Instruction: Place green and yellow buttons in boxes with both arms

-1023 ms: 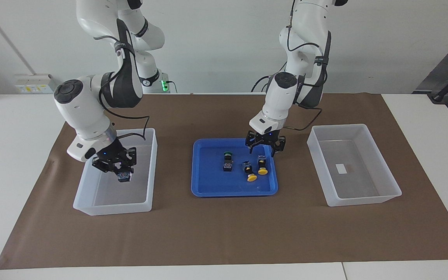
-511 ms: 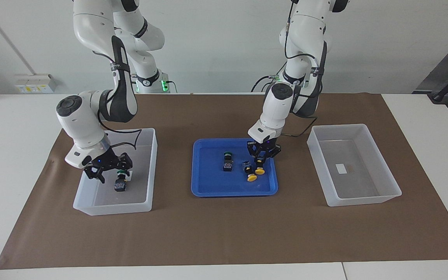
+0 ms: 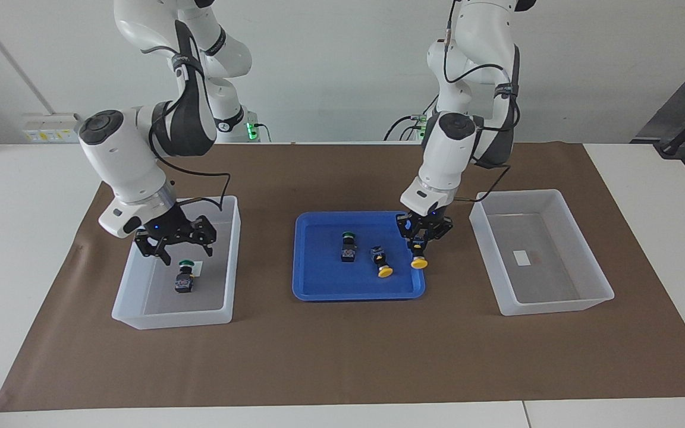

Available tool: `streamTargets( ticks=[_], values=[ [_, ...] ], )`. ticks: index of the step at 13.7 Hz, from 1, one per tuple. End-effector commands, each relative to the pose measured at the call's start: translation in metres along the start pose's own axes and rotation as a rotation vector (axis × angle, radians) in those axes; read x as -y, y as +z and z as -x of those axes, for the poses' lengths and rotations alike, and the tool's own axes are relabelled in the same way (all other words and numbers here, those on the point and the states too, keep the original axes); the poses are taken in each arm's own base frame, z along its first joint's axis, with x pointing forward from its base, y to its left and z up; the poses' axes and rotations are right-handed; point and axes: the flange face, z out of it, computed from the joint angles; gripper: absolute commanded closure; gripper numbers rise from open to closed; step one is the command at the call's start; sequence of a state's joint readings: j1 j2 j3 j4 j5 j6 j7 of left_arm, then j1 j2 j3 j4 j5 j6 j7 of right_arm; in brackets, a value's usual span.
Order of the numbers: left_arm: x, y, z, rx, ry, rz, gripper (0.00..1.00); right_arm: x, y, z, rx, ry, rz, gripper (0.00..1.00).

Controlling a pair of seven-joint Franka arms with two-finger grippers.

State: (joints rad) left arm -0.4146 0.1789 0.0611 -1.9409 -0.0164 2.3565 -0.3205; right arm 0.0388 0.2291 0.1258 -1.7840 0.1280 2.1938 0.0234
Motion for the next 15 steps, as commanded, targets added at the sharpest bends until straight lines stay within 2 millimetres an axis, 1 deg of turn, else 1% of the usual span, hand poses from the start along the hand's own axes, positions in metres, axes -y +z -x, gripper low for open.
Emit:
streamTargets(
  ticks=[1,2,3,4,5,6,7,8,9,11,12,13,15],
  values=[
    [0.048,-0.020,-0.027,-0.020,-0.037,-0.014,0.93,0.071,0.012,0.007,-0.015,0.089,-0.020,0.00],
    [0.071,-0.022,-0.034,-0.030,-0.029,-0.021,0.93,0.099,0.018,0.012,-0.029,0.133,-0.029,0.00],
    [0.098,-0.022,-0.039,-0.033,-0.014,-0.031,0.95,0.113,0.024,0.014,-0.036,0.149,-0.021,0.00],
    [0.125,-0.020,-0.041,-0.030,0.005,-0.038,0.98,0.134,0.034,0.019,-0.039,0.132,-0.019,0.00],
    [0.154,-0.019,-0.041,-0.023,0.029,-0.047,0.98,0.158,0.046,0.026,-0.039,0.109,-0.023,0.00],
    [0.176,-0.020,-0.042,-0.022,0.046,-0.054,0.99,0.175,0.057,0.032,-0.045,0.102,-0.016,0.00],
    [0.195,-0.019,-0.041,-0.020,0.040,-0.050,1.00,0.188,0.065,0.035,-0.057,0.114,-0.009,0.00],
    [0.207,-0.016,-0.038,-0.019,0.037,-0.031,1.00,0.208,0.074,0.043,-0.064,0.125,-0.010,0.00],
    [0.214,-0.011,-0.036,-0.034,0.039,-0.009,1.00,0.221,0.080,0.050,-0.062,0.124,-0.009,0.00],
    [0.219,0.003,-0.028,-0.056,0.042,0.001,1.00,0.239,0.100,0.062,-0.046,0.095,0.003,0.00],
    [0.224,0.011,-0.026,-0.051,0.055,-0.003,1.00,0.246,0.114,0.070,-0.043,0.067,0.018,0.00],
    [0.225,0.017,-0.025,-0.048,0.079,-0.004,1.00,0.244,0.123,0.074,-0.043,0.041,0.041,0.00],
    [0.227,0.034,-0.026,-0.053,0.090,-0.011,1.00,0.247,0.143,0.079,-0.042,0.007,0.062,0.00]
  ],
)
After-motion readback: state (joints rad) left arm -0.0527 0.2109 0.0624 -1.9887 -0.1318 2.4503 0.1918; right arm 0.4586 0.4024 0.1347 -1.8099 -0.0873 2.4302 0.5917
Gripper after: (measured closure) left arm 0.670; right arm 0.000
